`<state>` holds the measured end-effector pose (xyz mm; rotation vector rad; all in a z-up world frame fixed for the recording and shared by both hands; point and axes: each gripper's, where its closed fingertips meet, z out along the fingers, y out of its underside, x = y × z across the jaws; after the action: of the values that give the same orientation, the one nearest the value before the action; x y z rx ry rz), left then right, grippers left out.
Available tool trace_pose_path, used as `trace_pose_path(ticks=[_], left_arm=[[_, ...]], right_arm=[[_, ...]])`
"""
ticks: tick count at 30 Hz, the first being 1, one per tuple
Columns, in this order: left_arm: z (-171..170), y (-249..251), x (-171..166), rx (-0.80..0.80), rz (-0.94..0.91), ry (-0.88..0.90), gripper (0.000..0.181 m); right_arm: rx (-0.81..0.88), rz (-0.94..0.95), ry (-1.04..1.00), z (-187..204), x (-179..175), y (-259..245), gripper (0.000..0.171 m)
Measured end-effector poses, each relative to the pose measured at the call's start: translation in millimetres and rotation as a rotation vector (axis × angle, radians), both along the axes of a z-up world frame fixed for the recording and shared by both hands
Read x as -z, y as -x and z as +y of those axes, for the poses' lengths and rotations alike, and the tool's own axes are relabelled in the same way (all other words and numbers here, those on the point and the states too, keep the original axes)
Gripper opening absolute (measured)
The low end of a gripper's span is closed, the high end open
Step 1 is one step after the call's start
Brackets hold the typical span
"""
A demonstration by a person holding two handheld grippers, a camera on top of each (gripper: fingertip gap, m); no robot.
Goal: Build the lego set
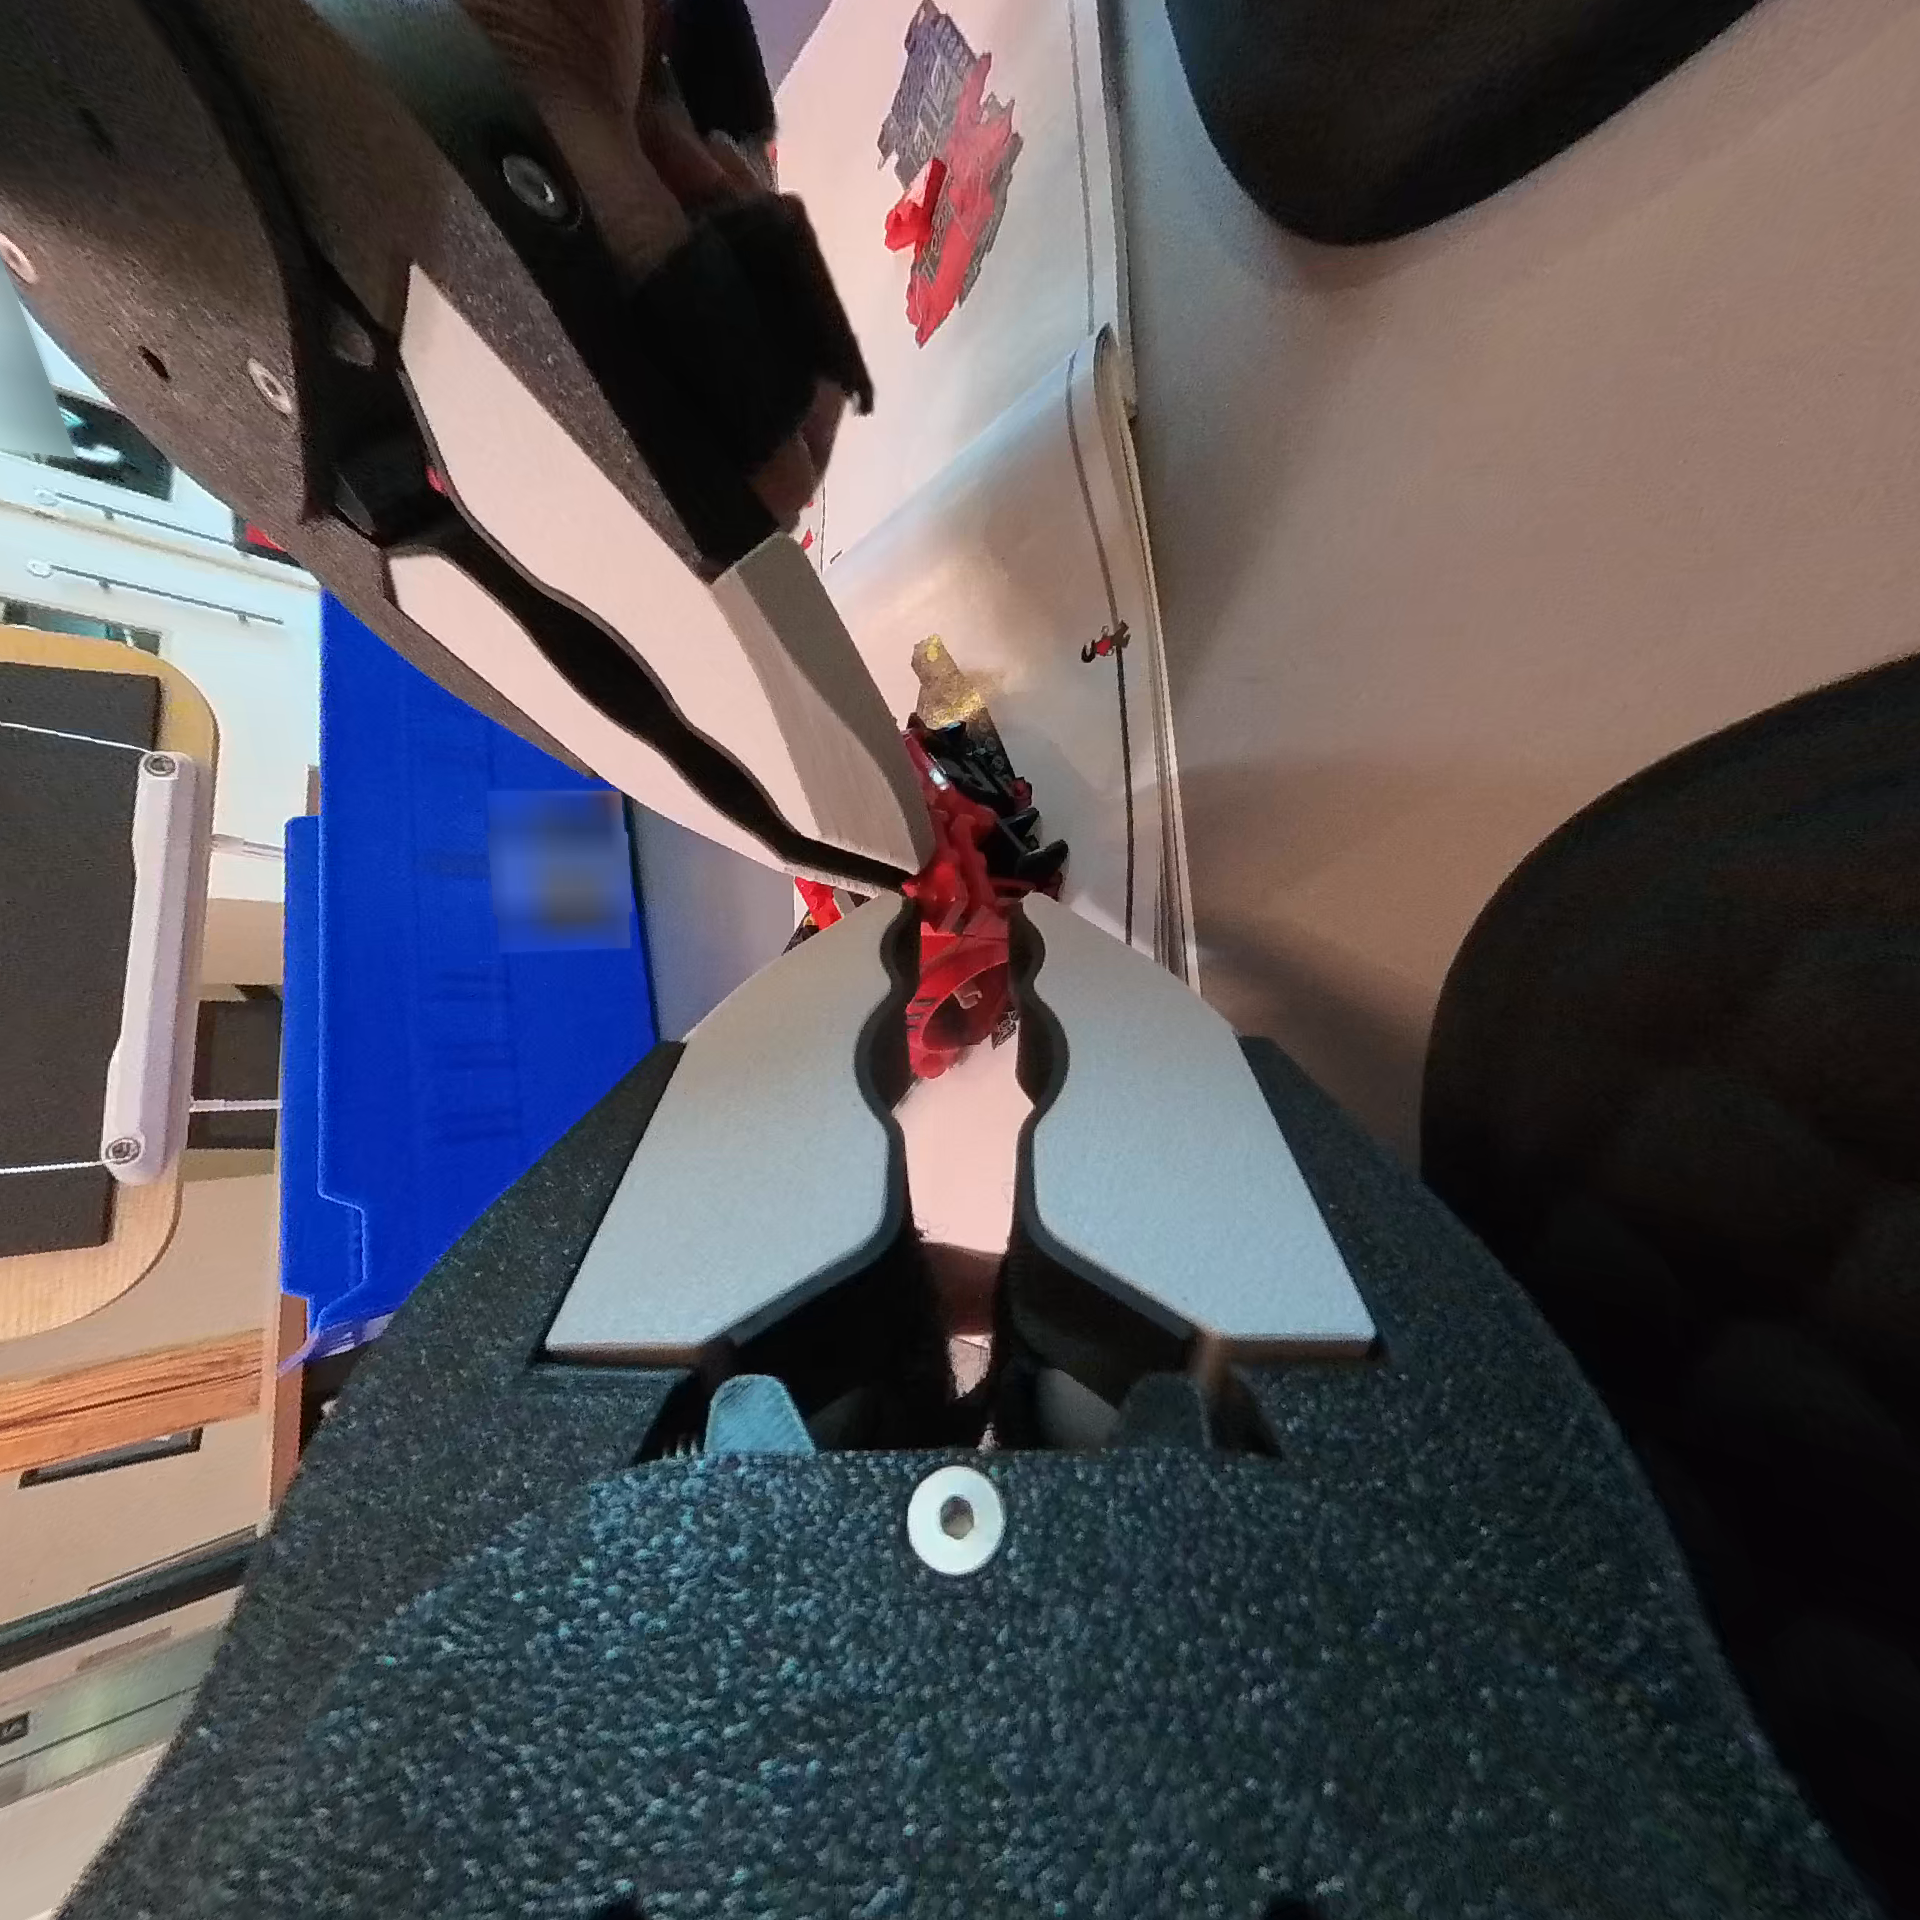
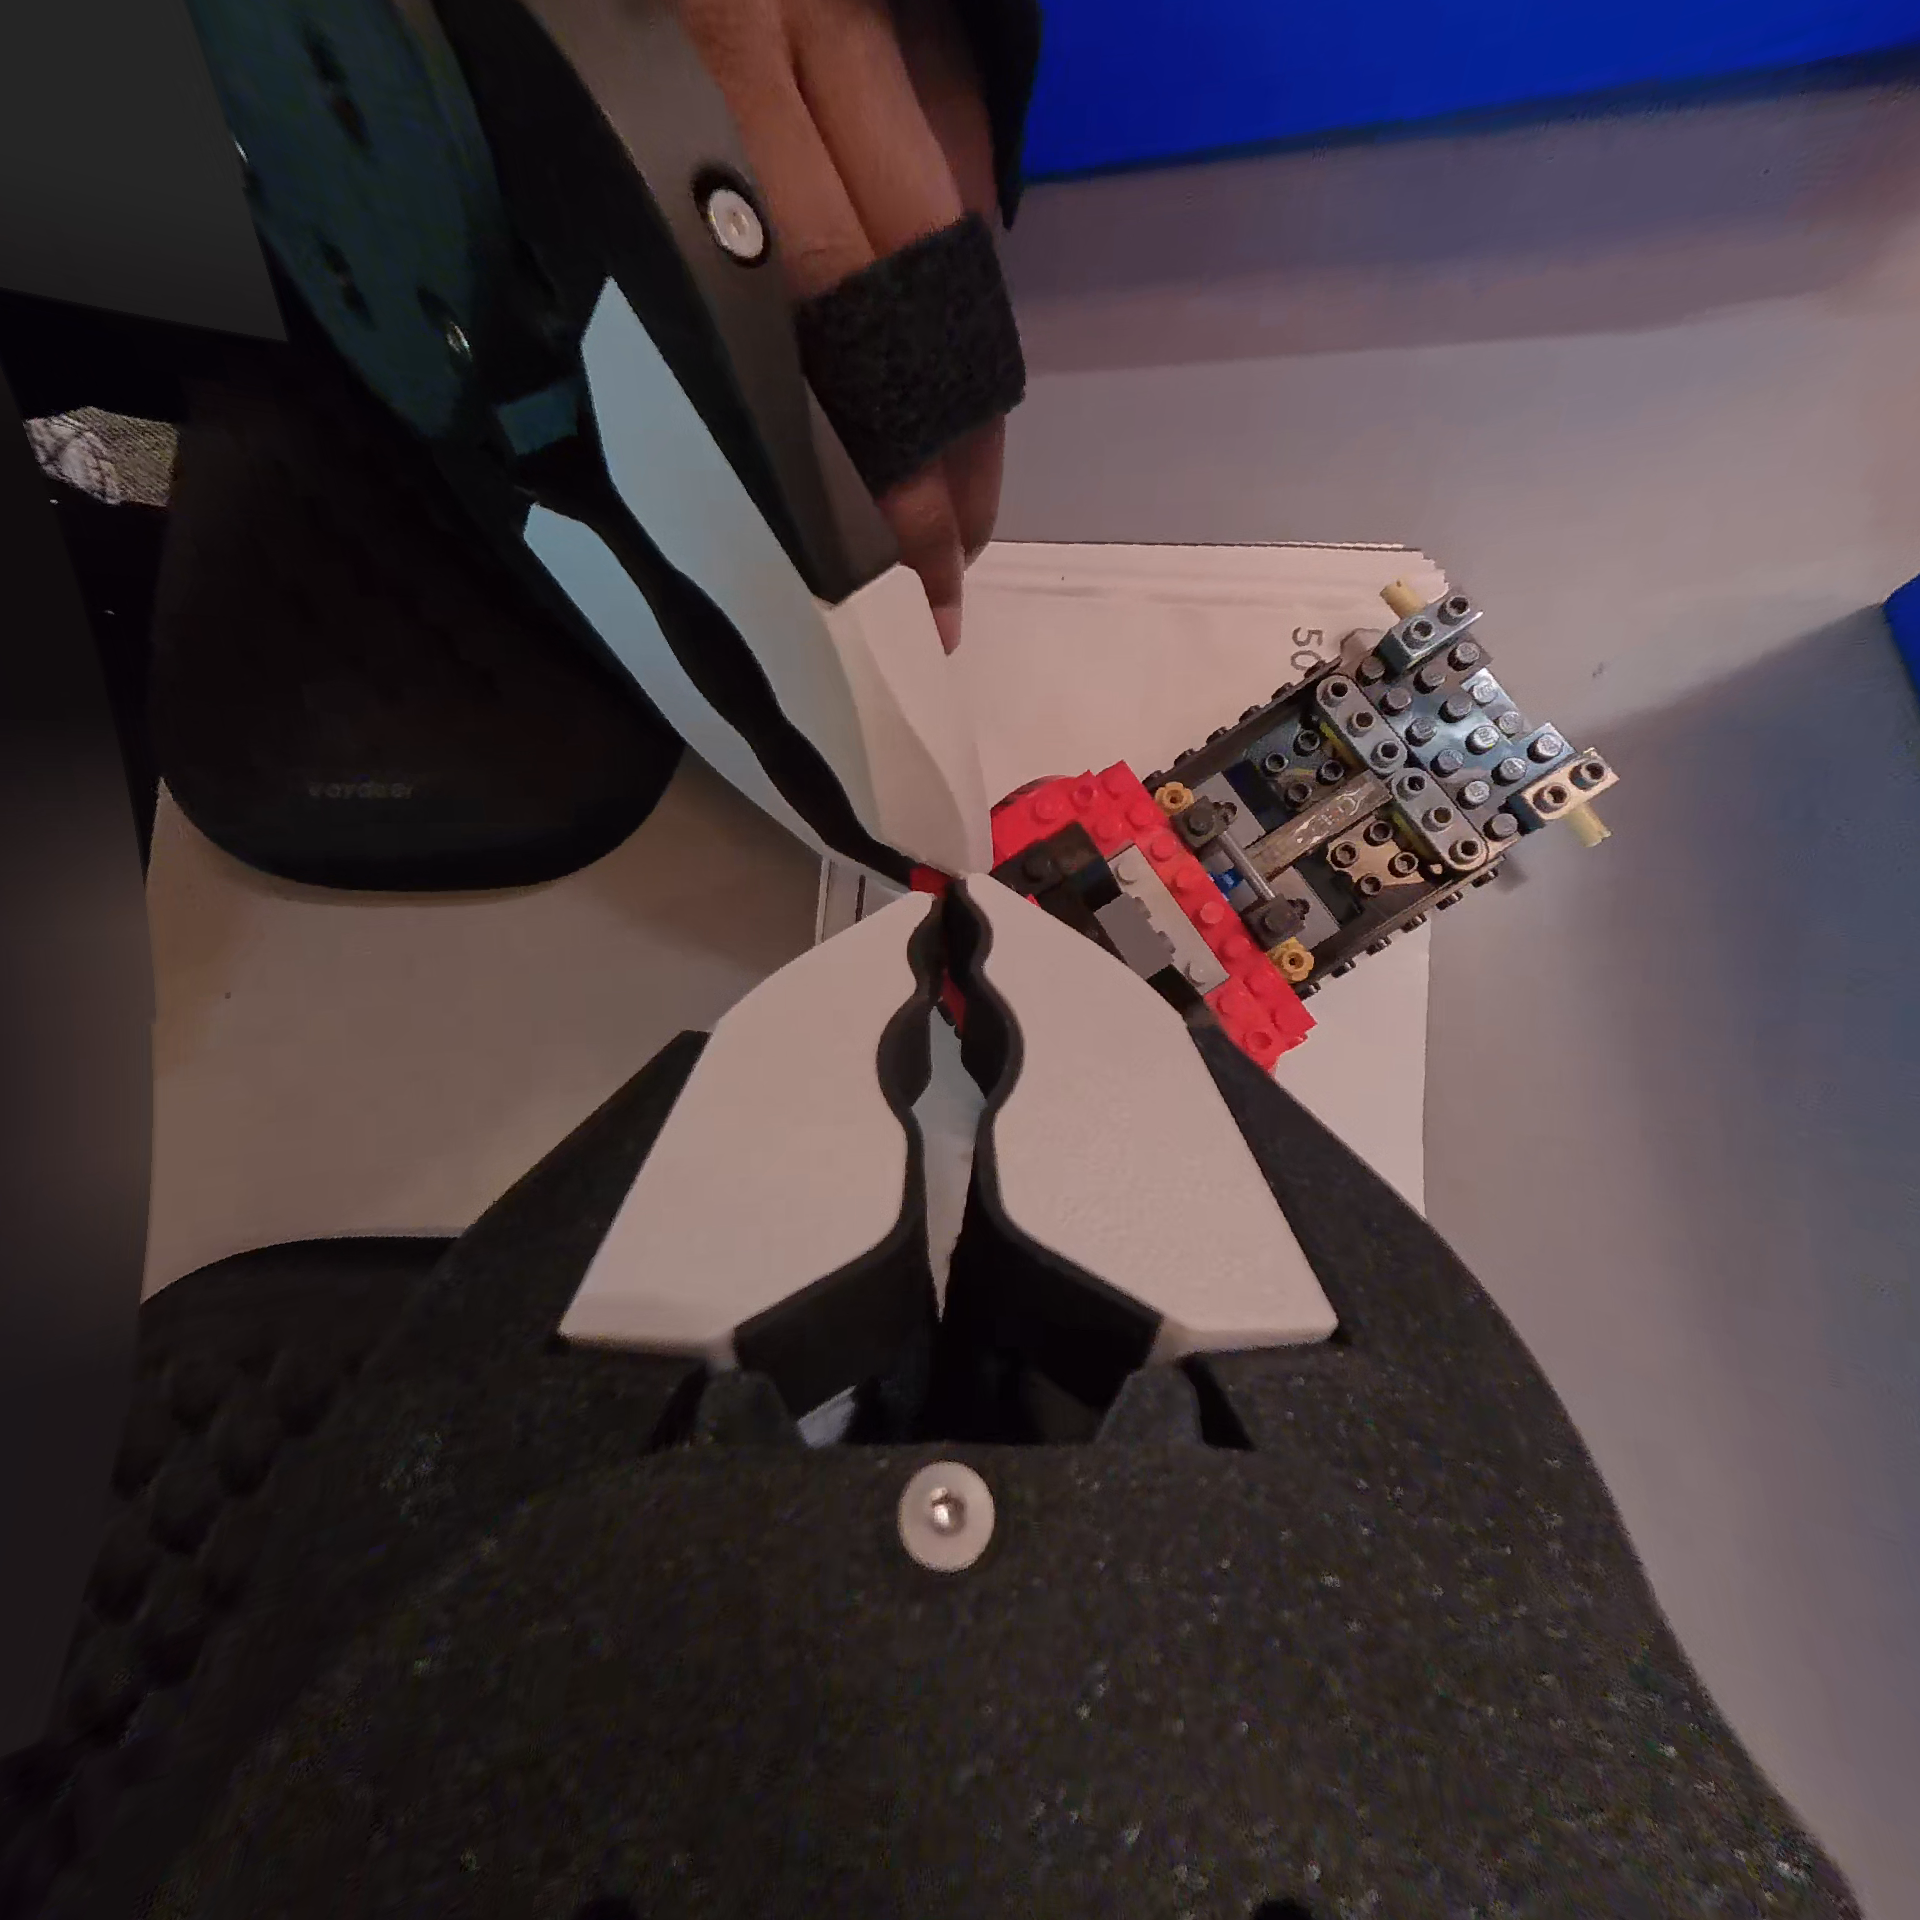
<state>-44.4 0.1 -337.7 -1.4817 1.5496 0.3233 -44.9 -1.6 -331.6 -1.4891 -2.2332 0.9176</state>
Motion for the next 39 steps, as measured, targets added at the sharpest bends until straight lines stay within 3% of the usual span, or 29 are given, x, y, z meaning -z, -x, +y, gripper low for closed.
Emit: trace_pose_path(ticks=[13, 16, 20, 26, 33, 38, 39], left_arm=[[0.1, 0.9, 0.3, -0.015, -0.004, 0.004, 0.015], [0.2, 0.4, -0.3, -0.006, -0.008, 0.005, 0.016], [3.9, 8.0, 1.7, -0.034, 0.025, -0.009, 0.033], [-3.1, -3.8, -15.6, 0.021, -0.092, -0.028, 0.023], [-4.0, -2.4, -1.2, 0.011, -0.040, 0.028, 0.020], [-3.1, 0.5, -2.9, -0.002, -0.038, 0.014, 0.028], [-2.3, 1.9, -5.2, -0.008, -0.051, 0.006, 0.030]], right_arm=[[0.056, -0.085, -0.055, 0.4, 0.1, 0.2, 0.000], [-0.020, -0.048, -0.109, -0.8, -2.0, -1.3, 0.000], [0.057, 0.052, -0.027, 13.6, -23.0, 1.9, 0.000], [0.014, 0.004, -0.071, 8.5, -7.0, -1.6, 0.000], [0.009, 0.002, -0.065, 6.9, -3.1, 0.3, 0.000], [0.106, 0.144, -0.029, 23.8, -36.1, -11.6, 0.000], [0.142, 0.160, -0.050, 33.2, -40.8, -19.9, 0.009]])
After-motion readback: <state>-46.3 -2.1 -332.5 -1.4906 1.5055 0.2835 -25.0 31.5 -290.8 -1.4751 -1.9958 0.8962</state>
